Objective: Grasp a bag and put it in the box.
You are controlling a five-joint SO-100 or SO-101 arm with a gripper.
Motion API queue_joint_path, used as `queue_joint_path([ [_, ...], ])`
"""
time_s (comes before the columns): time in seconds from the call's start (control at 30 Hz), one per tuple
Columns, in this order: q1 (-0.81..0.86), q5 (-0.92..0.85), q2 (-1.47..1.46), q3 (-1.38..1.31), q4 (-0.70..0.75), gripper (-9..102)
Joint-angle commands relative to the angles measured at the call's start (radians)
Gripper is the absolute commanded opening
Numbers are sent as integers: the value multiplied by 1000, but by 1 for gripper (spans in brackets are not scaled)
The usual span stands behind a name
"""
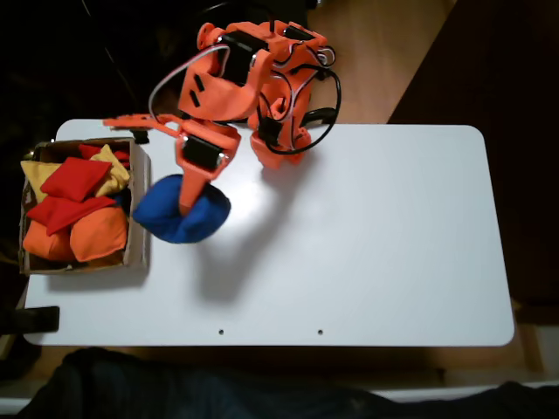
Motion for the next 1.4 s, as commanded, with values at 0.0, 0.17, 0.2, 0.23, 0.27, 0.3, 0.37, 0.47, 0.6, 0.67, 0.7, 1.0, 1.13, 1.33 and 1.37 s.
queue_joint_path([
  [0.0, 89, 14, 9, -91, -72, 0],
  [0.17, 189, 20, 9, -92, -143, 0],
  [0.2, 204, 17, 6, -92, -155, 0],
  [0.23, 219, 17, 2, -92, -164, 0],
  [0.27, 235, 15, -6, -94, -170, 0],
  [0.3, 249, 15, -15, -98, -173, 0],
  [0.37, 270, 12, -34, -107, -173, 0],
  [0.47, 290, 11, -57, -112, -176, 0],
  [0.6, 298, 9, -74, -118, -176, 0],
  [0.67, 299, 9, -83, -121, -176, 0],
  [0.7, 301, 11, -92, -124, -176, 0],
  [1.0, 337, 12, -215, -221, -176, 0],
  [1.13, 357, 12, -256, -255, -176, 0],
  [1.33, 390, 3, -308, -290, -166, 0],
  [1.37, 396, 2, -322, -299, -161, 0],
])
